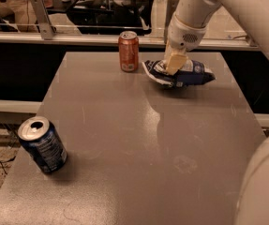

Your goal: Move blue chip bag near coke can

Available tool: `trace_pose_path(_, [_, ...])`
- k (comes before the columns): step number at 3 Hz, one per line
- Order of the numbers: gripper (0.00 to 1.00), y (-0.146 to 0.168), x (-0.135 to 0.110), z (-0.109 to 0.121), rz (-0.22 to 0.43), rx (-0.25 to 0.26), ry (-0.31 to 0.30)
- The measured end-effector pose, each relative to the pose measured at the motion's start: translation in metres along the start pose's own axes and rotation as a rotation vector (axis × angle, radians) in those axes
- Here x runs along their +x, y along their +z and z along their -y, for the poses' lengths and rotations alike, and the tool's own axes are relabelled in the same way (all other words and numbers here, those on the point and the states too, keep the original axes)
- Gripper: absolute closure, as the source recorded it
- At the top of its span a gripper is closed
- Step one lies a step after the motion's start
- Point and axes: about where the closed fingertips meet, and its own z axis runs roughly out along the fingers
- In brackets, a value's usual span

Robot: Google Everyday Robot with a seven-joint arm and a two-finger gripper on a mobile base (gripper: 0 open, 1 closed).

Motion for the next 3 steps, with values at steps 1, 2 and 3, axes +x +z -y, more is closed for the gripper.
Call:
trace_pose_path(1, [0.6,-0.001,-0.011,0.019,0.016,0.011,0.026])
trace_pose_path(2, [0.37,0.001,-0.02,0.031,0.035,0.018,0.052])
trace_pose_path(3, [0.13,0.008,-0.027,0.037,0.048,0.014,0.066])
